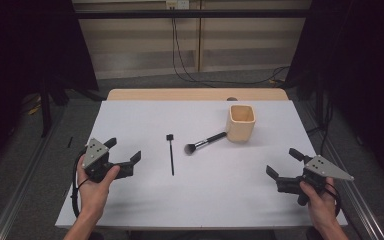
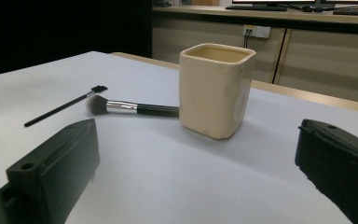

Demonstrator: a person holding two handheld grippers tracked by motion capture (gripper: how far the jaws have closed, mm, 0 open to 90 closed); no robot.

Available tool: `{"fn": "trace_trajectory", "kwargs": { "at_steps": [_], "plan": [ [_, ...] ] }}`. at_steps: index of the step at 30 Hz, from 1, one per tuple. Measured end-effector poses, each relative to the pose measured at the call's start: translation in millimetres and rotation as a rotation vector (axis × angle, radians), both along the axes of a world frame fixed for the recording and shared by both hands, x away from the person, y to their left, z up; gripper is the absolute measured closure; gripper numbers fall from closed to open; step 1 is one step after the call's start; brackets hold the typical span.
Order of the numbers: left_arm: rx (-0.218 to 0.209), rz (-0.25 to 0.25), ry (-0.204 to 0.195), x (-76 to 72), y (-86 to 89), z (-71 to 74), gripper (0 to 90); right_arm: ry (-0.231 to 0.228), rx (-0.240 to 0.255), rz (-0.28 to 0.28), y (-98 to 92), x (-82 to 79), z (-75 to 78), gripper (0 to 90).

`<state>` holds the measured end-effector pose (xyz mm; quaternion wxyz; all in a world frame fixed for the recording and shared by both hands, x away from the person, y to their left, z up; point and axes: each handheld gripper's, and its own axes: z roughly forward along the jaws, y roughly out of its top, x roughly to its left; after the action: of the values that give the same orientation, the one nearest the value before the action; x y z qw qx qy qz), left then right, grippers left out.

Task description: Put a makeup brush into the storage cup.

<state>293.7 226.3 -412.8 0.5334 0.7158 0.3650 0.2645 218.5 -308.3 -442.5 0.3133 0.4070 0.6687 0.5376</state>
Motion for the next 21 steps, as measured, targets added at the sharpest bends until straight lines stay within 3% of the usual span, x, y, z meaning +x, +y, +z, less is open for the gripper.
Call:
{"fn": "trace_trajectory", "kwargs": {
  "at_steps": [7, 12, 18, 20, 21],
  "plan": [
    [0.013, -0.016, -0.015, 11.2, -12.5, 7.4, 5.1, 0.006, -0.006, 0.004, 2.5, -0.3, 0.0, 0.0],
    [-0.012, -0.018, -0.014, 20.5, -22.6, 7.0, 5.1, 0.012, -0.005, 0.003, 1.8, -0.1, -0.4, 0.0],
    [0.024, -0.02, -0.022, 33.3, -34.9, 3.3, 5.4, 0.011, -0.007, 0.007, 2.5, 0.1, -0.5, 0.0],
    [-0.01, -0.031, -0.009, 39.3, -37.4, 3.2, 5.4, 0.013, -0.011, 0.008, 2.4, 1.0, -1.0, 0.0],
    [0.018, -0.021, -0.024, 43.4, -41.0, 4.3, 5.4, 0.015, -0.007, 0.006, 2.5, 0.9, -0.9, 0.0]
  ]
}}
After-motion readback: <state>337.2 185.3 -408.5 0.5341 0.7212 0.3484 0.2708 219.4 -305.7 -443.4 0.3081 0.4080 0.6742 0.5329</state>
